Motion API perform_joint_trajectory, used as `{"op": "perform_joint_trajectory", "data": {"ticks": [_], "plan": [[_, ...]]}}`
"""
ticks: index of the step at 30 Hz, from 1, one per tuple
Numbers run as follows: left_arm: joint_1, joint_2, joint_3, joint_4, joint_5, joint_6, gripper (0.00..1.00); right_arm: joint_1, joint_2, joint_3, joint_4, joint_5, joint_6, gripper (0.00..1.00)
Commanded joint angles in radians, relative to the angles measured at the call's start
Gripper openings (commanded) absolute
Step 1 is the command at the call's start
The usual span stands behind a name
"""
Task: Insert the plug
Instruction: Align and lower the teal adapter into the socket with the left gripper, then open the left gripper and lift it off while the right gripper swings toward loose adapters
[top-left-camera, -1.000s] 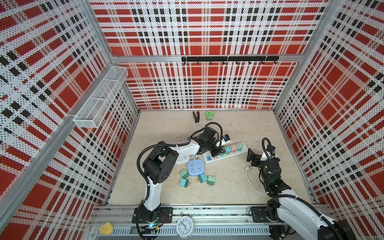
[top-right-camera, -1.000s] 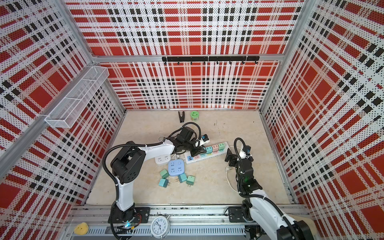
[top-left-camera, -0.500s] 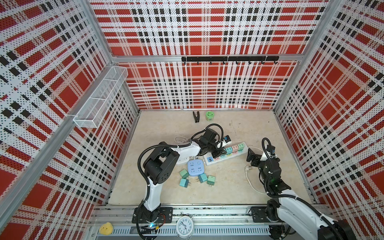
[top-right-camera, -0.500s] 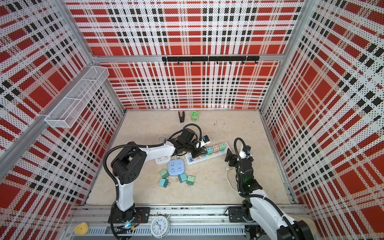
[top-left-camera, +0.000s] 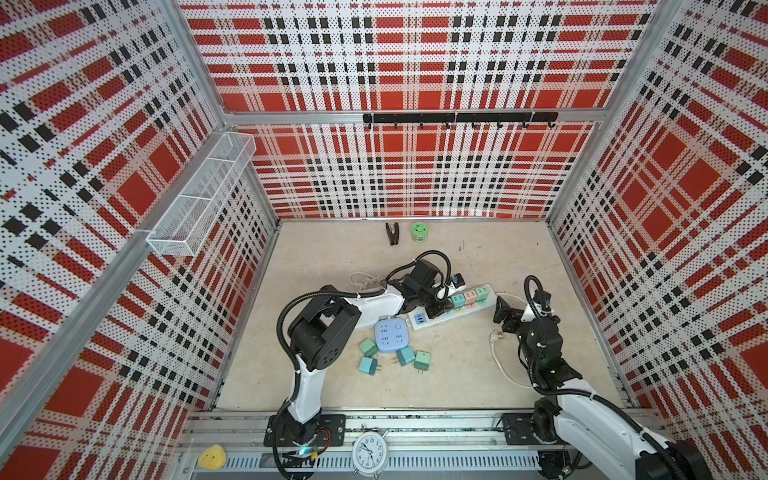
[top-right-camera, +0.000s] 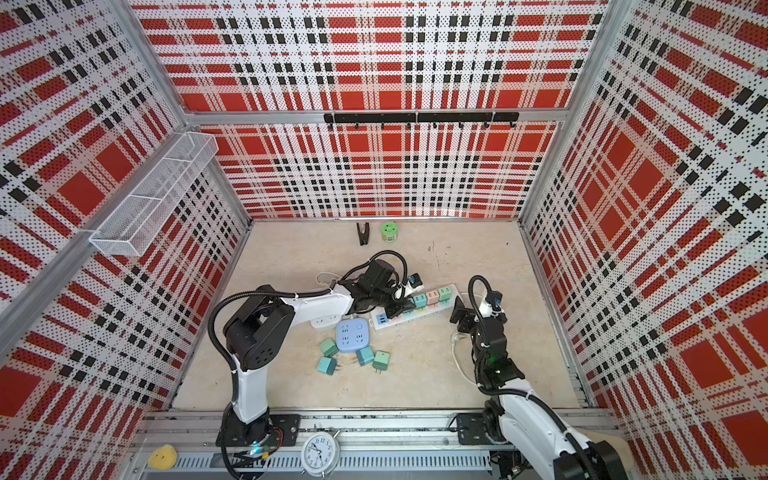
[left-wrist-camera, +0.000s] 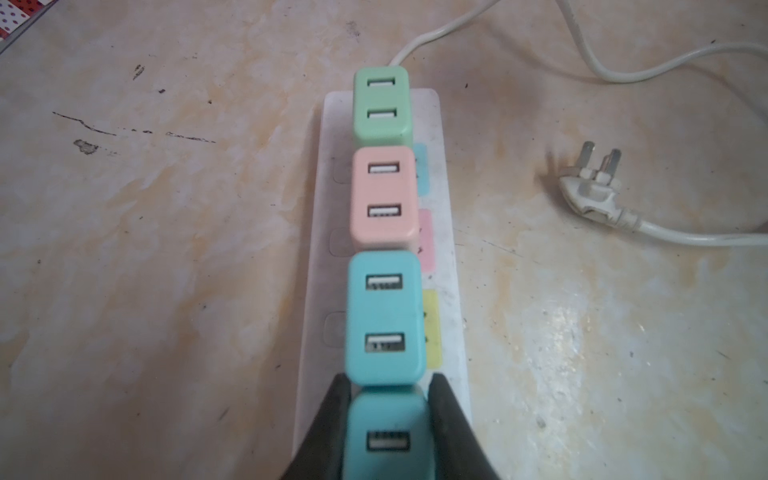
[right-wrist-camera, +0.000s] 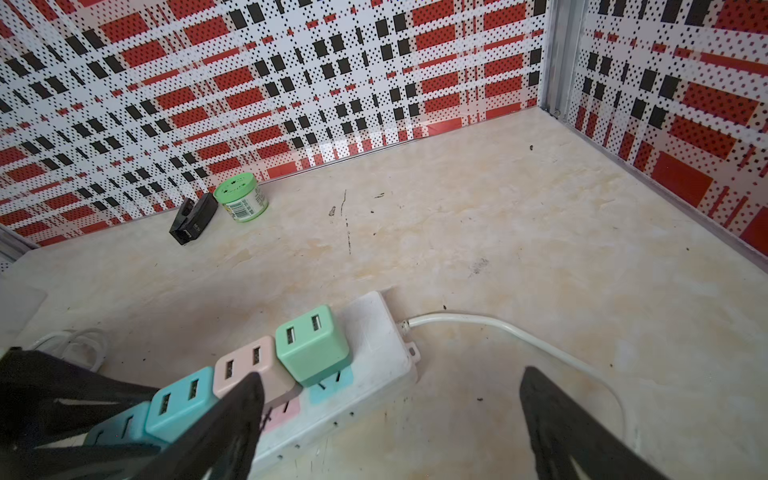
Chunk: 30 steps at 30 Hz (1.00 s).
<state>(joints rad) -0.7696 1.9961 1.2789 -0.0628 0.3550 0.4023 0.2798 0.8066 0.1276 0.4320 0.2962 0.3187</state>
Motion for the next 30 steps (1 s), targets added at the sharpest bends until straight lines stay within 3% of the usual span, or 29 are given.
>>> {"op": "perform_joint_trajectory", "data": {"ticks": [1, 4, 8, 9, 15, 20, 24, 27, 30], "plan": [[-0.027, 0.062, -0.023, -0.098, -0.031, 0.029, 0.0, -0.001, -0.005, 0.008, 0.04, 0.004, 0.008, 0.97], [-0.023, 0.061, -0.013, -0.101, -0.016, 0.026, 0.02, -0.001, -0.018, 0.004, 0.036, 0.007, 0.009, 0.98], [-0.02, 0.024, -0.012, -0.103, -0.036, 0.023, 0.33, 0.0, -0.013, 0.01, 0.033, -0.003, 0.006, 1.0], [-0.02, 0.011, -0.017, -0.092, -0.041, 0.027, 0.98, -0.001, -0.009, 0.012, 0.032, -0.005, 0.004, 1.0], [-0.016, -0.101, -0.021, -0.116, -0.046, 0.028, 0.99, -0.001, 0.001, 0.02, 0.027, -0.015, 0.003, 1.0], [-0.041, -0.282, -0.1, -0.119, -0.112, 0.027, 0.99, -0.001, 0.002, 0.024, 0.014, -0.001, 0.008, 1.0], [-0.066, -0.475, -0.249, -0.026, -0.198, -0.026, 1.0, -0.001, 0.028, 0.044, -0.002, 0.048, 0.028, 1.0], [-0.063, -0.648, -0.405, 0.11, -0.247, -0.136, 0.99, -0.001, 0.047, 0.09, -0.115, 0.162, 0.096, 1.0], [-0.059, -0.829, -0.56, 0.218, -0.321, -0.232, 0.99, -0.002, 0.072, 0.121, -0.153, 0.205, 0.115, 1.0]]}}
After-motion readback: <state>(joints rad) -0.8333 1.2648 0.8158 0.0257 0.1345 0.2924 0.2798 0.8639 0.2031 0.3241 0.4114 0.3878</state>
